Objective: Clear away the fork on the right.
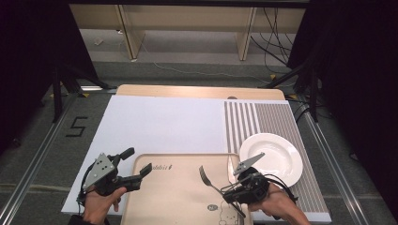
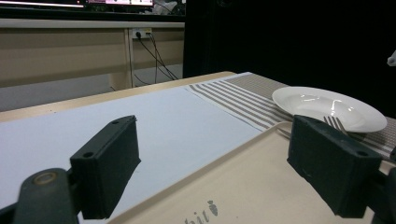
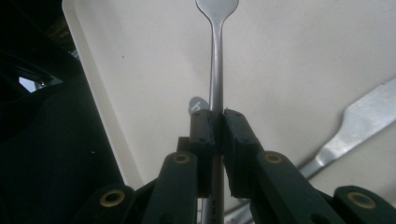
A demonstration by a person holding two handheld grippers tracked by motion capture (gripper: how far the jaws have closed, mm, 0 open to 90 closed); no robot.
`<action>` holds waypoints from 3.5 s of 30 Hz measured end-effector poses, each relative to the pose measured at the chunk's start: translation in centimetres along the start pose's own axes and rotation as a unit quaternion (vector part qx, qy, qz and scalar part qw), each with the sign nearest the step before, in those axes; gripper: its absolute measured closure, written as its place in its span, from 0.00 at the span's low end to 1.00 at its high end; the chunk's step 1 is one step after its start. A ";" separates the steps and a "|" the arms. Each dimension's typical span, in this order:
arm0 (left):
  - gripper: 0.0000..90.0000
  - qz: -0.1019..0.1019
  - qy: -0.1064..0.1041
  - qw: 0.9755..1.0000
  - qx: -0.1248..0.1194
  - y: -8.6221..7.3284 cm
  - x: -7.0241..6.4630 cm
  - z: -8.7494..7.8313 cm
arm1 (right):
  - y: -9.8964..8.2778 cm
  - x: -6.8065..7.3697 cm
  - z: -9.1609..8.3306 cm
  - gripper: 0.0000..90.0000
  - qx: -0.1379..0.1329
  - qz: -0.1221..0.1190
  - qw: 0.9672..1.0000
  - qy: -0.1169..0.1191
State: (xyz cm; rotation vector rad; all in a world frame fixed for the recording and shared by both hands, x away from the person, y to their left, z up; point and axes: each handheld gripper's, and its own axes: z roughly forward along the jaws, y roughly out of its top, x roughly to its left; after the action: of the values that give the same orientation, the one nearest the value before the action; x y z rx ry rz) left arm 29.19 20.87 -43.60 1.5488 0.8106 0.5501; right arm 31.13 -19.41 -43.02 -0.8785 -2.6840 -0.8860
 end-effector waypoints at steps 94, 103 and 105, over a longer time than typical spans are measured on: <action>0.18 0.004 -0.003 1.000 -0.001 0.0 0.0 -0.1 | 4.3 1.6 7.2 1.00 0.060 -0.015 0.988 -0.139; 0.18 0.001 -0.005 1.000 -0.006 0.0 0.0 0.0 | 3.4 -0.2 5.6 1.00 0.059 0.006 0.986 -0.153; 0.18 0.001 -0.003 1.000 -0.002 0.0 0.0 -0.1 | 3.3 -0.3 5.4 1.00 0.057 0.011 0.986 -0.155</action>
State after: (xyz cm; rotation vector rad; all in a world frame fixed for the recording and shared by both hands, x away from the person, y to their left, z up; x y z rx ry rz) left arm 29.11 20.93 -43.59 1.5476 0.8030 0.5492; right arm 33.40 -14.22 -45.92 -1.0962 -2.9426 -0.6259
